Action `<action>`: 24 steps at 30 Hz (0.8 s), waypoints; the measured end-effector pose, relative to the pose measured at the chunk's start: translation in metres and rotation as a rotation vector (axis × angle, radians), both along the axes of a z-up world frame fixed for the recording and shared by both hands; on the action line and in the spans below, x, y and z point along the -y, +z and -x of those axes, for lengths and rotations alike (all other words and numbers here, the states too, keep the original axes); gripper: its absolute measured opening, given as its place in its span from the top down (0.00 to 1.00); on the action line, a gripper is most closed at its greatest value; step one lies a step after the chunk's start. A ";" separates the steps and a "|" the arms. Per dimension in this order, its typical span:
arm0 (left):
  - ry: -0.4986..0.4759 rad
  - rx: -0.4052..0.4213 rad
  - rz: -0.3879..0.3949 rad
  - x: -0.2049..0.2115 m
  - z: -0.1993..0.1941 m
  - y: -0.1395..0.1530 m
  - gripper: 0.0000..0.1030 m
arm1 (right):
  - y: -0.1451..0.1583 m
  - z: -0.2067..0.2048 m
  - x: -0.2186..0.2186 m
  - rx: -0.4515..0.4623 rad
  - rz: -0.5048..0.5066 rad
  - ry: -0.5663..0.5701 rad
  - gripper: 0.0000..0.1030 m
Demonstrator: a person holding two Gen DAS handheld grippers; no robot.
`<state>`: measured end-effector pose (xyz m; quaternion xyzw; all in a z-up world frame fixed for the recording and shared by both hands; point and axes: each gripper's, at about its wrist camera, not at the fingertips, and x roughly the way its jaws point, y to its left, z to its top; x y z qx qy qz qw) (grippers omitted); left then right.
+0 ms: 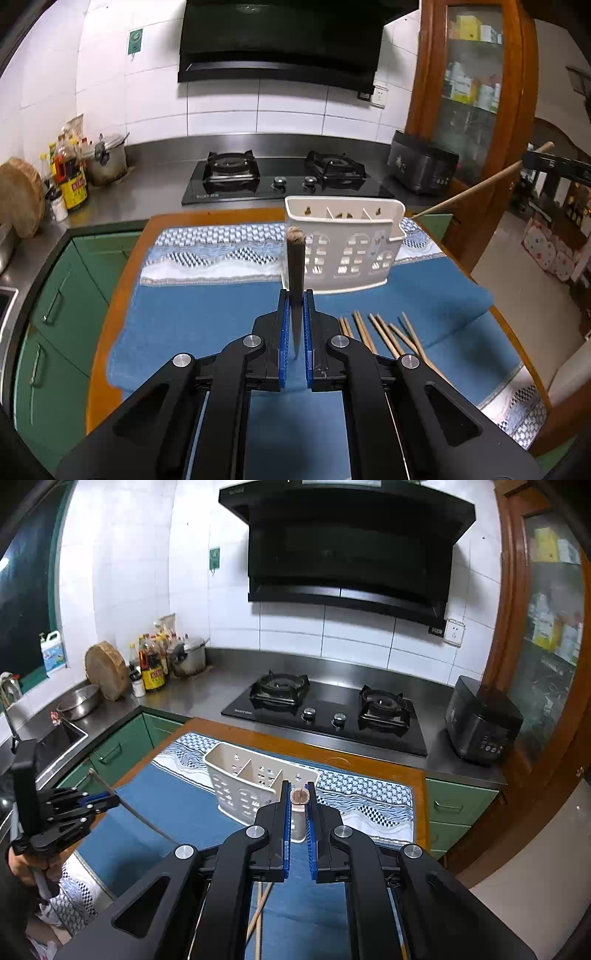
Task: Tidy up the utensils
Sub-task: 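Lower the left tool's chopstick into the holder while the right tool inserts its own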
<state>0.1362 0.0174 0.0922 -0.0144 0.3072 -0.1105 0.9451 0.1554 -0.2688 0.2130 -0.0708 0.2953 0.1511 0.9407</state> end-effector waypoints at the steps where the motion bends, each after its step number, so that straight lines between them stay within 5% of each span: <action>1: -0.008 -0.001 0.005 0.001 -0.004 0.004 0.95 | -0.001 -0.011 -0.004 -0.023 0.010 0.007 0.93; 7: -0.037 0.041 0.039 0.004 -0.021 0.039 0.95 | -0.027 -0.060 -0.024 -0.113 0.063 0.016 0.93; 15: -0.062 0.195 0.039 0.025 -0.052 0.120 0.95 | -0.060 -0.099 -0.033 -0.183 0.080 0.016 0.93; 19: -0.062 0.189 0.056 0.037 -0.083 0.125 0.95 | -0.068 -0.108 -0.036 -0.192 0.093 0.016 0.93; 24: -0.040 0.101 0.041 0.051 -0.127 0.094 0.95 | -0.076 -0.113 -0.032 -0.193 0.094 0.013 0.93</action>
